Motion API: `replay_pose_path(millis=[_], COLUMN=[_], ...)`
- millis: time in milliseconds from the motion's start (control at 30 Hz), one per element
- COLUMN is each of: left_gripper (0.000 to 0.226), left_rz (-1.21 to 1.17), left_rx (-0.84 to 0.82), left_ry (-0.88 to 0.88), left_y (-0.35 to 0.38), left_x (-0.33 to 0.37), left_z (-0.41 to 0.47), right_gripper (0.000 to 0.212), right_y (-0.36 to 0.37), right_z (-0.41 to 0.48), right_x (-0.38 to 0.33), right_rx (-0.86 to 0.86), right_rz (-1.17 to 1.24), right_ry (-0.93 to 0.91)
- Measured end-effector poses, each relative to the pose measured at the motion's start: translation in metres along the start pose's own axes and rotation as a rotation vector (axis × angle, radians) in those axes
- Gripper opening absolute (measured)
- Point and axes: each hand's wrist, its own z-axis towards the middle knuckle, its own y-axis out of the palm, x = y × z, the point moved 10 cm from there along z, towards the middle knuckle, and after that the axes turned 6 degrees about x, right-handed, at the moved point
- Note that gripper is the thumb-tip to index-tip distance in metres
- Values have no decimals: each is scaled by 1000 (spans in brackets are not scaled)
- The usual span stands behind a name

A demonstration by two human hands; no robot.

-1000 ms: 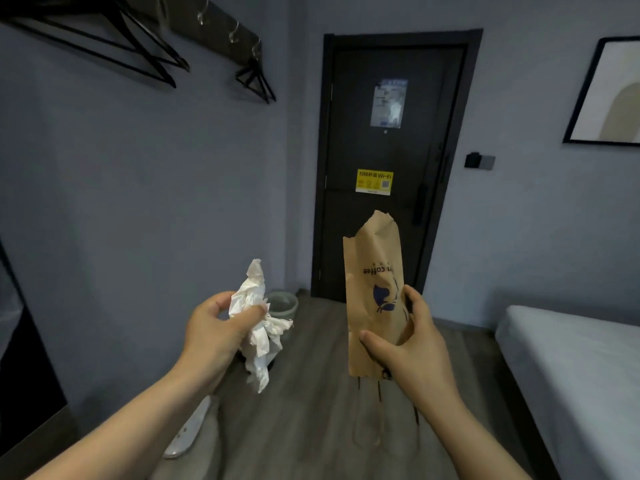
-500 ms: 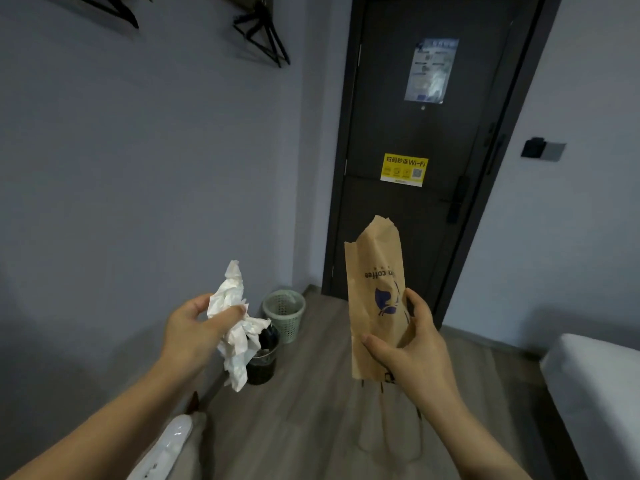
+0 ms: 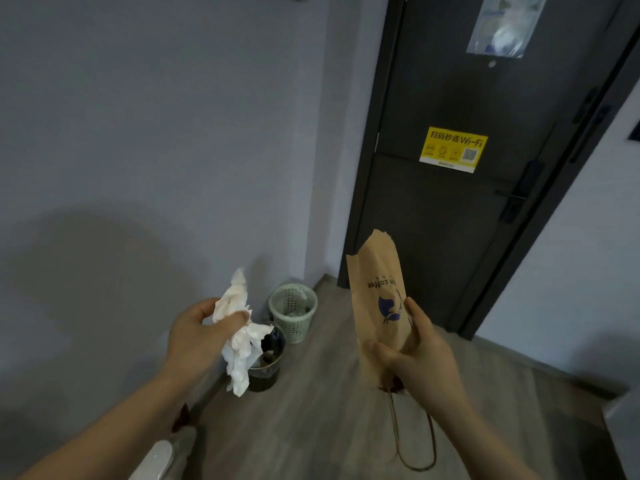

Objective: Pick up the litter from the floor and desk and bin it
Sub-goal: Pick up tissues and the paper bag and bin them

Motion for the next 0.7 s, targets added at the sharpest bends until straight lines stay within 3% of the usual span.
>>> replay_pose_path(millis=[167, 267, 700], left_gripper=[23, 12, 13], left_rz=[17, 55, 153], left_rx=[102, 194, 395], left_ry=[-32, -57, -252], left_y=[33, 50, 60], left_x=[-19, -25, -123], left_z=[78, 116, 272], right_gripper=[99, 97, 91], right_y=[34, 52, 229], right_z=[108, 171, 342], right_x=[12, 19, 46], right_rx=[-97, -173, -502], right_rz=[-19, -24, -165], right_ry=[-39, -28, -38])
